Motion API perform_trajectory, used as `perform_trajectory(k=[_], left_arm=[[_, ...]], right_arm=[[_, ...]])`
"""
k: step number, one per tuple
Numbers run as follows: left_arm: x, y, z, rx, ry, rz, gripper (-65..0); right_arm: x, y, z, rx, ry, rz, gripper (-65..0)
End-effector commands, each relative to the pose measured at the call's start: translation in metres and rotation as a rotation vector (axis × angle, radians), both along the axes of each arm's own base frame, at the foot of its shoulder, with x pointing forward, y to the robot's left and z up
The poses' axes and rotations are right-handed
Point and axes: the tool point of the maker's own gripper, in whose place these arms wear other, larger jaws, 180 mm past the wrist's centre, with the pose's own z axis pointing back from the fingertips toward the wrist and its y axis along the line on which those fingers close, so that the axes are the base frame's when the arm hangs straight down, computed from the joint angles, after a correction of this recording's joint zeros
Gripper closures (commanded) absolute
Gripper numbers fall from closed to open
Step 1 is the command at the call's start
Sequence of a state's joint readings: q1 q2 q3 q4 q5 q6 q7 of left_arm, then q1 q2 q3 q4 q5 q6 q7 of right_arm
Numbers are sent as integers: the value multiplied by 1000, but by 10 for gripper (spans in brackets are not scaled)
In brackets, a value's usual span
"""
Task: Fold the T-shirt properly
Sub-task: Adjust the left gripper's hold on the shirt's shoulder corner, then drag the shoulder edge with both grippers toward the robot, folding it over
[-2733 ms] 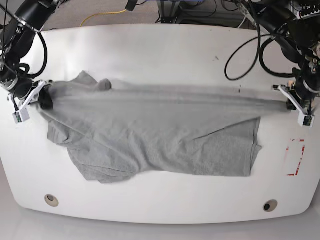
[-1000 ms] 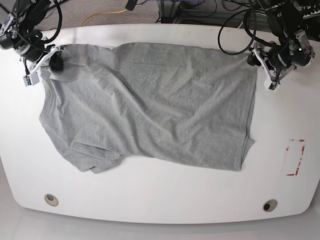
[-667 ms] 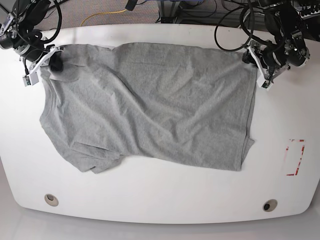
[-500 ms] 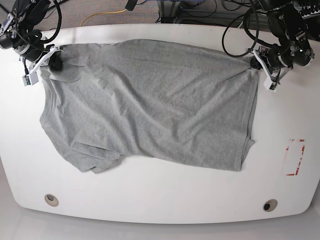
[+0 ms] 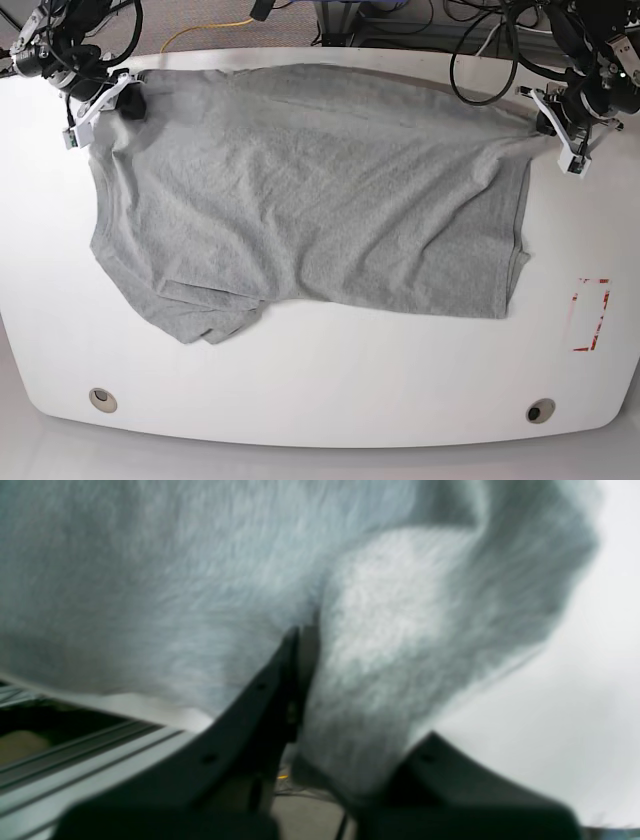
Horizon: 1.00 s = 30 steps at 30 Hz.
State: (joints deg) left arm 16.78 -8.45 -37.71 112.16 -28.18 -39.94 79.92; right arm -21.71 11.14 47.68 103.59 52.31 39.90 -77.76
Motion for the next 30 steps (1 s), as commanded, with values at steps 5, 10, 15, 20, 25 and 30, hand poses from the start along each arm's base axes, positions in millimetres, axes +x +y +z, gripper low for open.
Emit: perform_trajectory(k=[5, 10, 15, 20, 25, 30], left_arm=[[-27, 33, 12, 100, 33, 35, -11], [-28, 36, 14, 100, 23, 44, -11], [-6, 38, 25, 101, -46, 63, -11], [13, 40, 37, 103, -103, 72, -11], [38, 43, 48, 83, -174, 95, -13], [41, 45, 40, 55, -158, 106, -13]], right_arm=[[-14, 5, 7, 47, -17, 5, 0], [-24, 5, 3, 51, 8, 4, 0], [-24, 6, 3, 52, 7, 4, 0], [-25, -2, 6, 38, 1, -16, 0], [-1, -12, 18, 22, -73, -42, 0], [19, -13, 26, 24, -125, -41, 0]])
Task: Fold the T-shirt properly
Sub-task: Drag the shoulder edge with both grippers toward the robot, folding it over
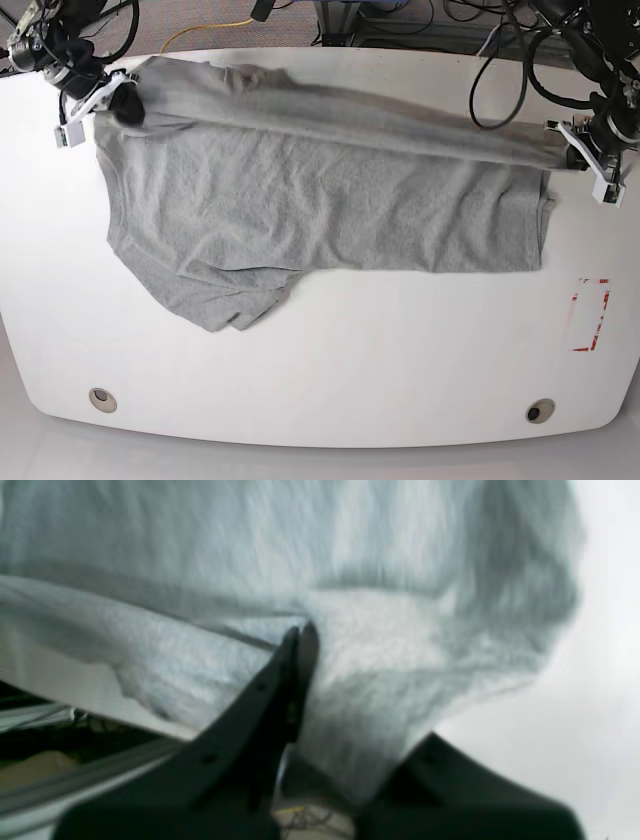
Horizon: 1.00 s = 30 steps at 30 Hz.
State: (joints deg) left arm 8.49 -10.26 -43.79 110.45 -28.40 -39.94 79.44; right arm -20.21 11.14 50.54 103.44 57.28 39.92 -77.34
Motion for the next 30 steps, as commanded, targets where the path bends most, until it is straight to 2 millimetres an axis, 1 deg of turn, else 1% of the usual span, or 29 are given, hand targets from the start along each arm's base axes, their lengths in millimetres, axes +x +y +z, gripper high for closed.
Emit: perform_trajectory(k=[1, 3, 5, 7, 9, 12, 15, 16, 18, 22, 25, 26, 28, 29, 30], left_arm=[[6, 8, 6, 18, -14, 8, -14], [9, 9, 4, 9, -14, 13, -14], [9, 10, -4, -17, 3, 22, -14], [8, 10, -11, -40, 17, 29, -14], [16, 9, -12, -65, -4, 32, -15], [20, 9, -17, -90, -5, 40, -15], [18, 9, -29, -124, 19, 51, -15], [20, 9, -29, -131, 15, 53, -15], [28, 6, -30, -152, -8, 47, -15], [39, -2, -33, -161, -27, 3, -15], [43, -10, -40, -184, -19, -17, -15], [43, -12, -43, -192, -11, -21, -15], [42, -14, -48, -202, 1, -22, -18], [42, -14, -49, -205, 3, -22, -21], [42, -15, -51, -211, 8, -22, -35]], right_arm=[[8, -8, 7, -9, -31, -8, 0], [13, -9, 4, 9, -33, -17, 0], [20, -11, -2, 43, -32, -36, 0], [23, -15, -7, 66, -24, -51, 0], [29, -20, -12, 91, -18, -66, 0], [35, -23, -19, 134, -10, -87, 0], [45, -29, -15, 132, -26, -91, 0], [47, -29, -13, 131, -34, -90, 0], [54, -29, -9, 132, -52, -87, 0], [63, -31, -4, 129, -73, -87, 0], [70, -33, -11, 144, -54, -100, -2], [72, -34, -16, 152, -39, -108, -22], [73, -36, -26, 158, -5, -121, -89], [73, -40, -28, 151, 7, -125, -127], [74, -45, -29, 144, 17, -129, -192]])
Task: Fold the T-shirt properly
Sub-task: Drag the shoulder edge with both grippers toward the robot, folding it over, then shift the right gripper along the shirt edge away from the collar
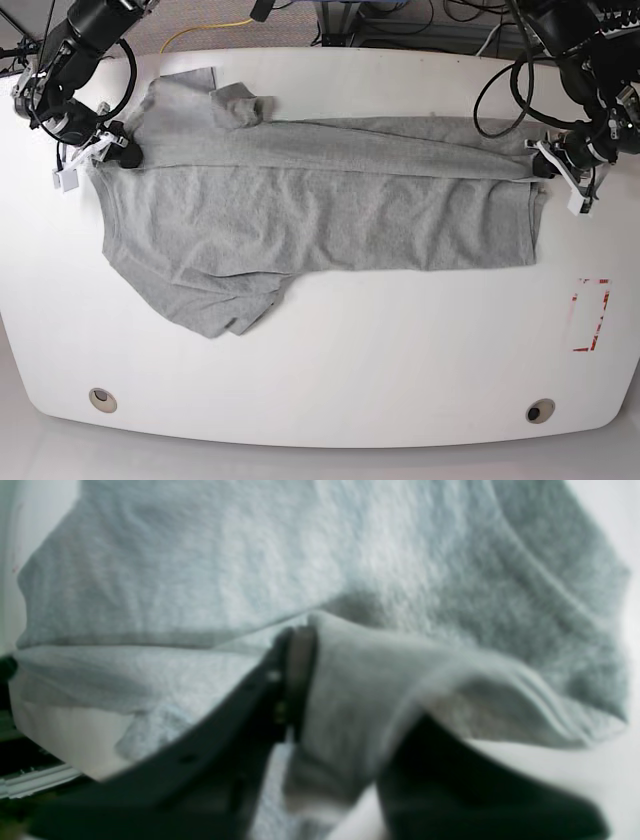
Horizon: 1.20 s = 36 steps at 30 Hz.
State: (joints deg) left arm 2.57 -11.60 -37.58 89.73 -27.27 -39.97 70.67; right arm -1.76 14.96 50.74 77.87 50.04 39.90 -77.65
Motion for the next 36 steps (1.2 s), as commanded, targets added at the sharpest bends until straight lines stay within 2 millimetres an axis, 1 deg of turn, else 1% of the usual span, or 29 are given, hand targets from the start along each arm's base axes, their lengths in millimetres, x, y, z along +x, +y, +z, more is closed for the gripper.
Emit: perform_trajectory(k=[1, 4, 5, 6, 8, 9, 12, 15, 16, 18, 19, 21, 24, 25, 28, 33, 34, 36], left_arm=[[8, 3, 8, 10, -31, -9, -56], [9, 0, 7, 8, -25, -22, -110], [8, 0, 6, 9, -23, -22, -122], [8, 1, 6, 8, -24, -20, -125], [8, 0, 6, 8, -23, -23, -126], [8, -1, 6, 8, -23, -24, -128], [8, -1, 6, 8, -23, -24, -131], [8, -1, 6, 8, -23, -24, -131], [9, -1, 6, 9, -24, -24, -131], [9, -1, 8, 13, -29, -26, -131], [9, -1, 8, 13, -29, -26, -131], [9, -1, 6, 9, -24, -24, -131], [8, -1, 6, 10, -24, -25, -131], [7, -1, 6, 11, -22, -25, -131], [6, -1, 4, 9, -16, -24, -129], [5, -2, 3, 11, -12, -32, -129], [5, -2, 4, 13, -12, -33, -129], [6, 3, 6, 26, -11, -35, -129]], right_arm=[[9, -21, 14, -33, -35, -16, -262], [11, -26, 19, -50, -46, -18, -412], [12, -28, 23, -65, -56, -14, -468], [13, -31, 28, -82, -62, -13, -507], [14, -41, 39, -127, -77, -7, -569], [14, -43, 41, -140, -81, -4, -579], [-2, -48, 43, -161, -70, -12, -582], [-25, -55, 43, -117, -85, -66, -582], [-29, -55, 42, -107, -85, -71, -582], [-41, -50, 37, -86, -69, -71, -582], [-51, -45, 30, -67, -50, -75, -582], [-63, -41, 23, -50, -26, -80, -582], [-77, -33, 14, -28, 7, -81, -582], [-83, -27, 8, -10, 22, -85, -582], [-90, -12, -1, 28, 36, -92, -582], [-88, 23, -15, 90, 61, -28, -579], [-89, 27, -17, 99, 64, -24, -569], [-89, 33, -19, 112, 67, -23, -510]])
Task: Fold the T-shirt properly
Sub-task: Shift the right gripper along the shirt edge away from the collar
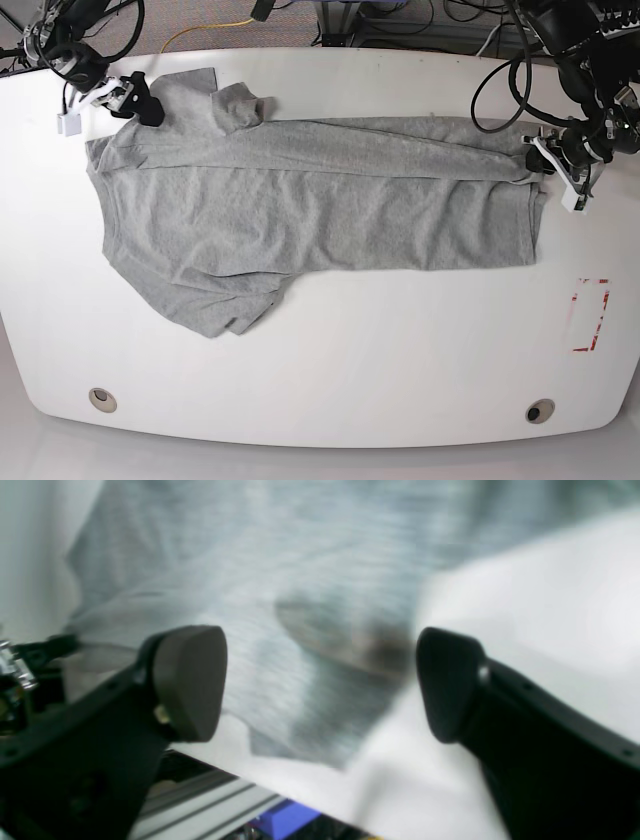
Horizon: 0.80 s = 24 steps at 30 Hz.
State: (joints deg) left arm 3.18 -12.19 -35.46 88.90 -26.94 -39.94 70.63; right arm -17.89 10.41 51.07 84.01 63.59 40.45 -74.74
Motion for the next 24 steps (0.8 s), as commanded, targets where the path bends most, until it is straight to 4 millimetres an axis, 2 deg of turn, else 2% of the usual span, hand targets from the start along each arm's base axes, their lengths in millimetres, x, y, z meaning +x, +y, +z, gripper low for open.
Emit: perform_trajectory(k=[1, 6, 13, 16, 21, 24], left_arm=[[10, 9, 14, 23, -45, -4, -129], [10, 9, 14, 23, -46, -4, -128], [10, 9, 14, 23, -46, -4, -128], [10, 9, 14, 23, -46, -4, -128], [10, 9, 14, 22, -45, -4, -128], [10, 9, 14, 22, -45, -4, -128]], right_arm=[[-17, 2, -12, -17, 83, 25, -472], [-16, 4, -12, -13, 82, 24, -266], [-15, 2, -11, -19, 78, 28, -105], [-15, 2, -11, -21, 78, 28, -10], [-4, 0, 9, -84, 22, 57, 0], [6, 1, 30, -141, -40, 84, 0]])
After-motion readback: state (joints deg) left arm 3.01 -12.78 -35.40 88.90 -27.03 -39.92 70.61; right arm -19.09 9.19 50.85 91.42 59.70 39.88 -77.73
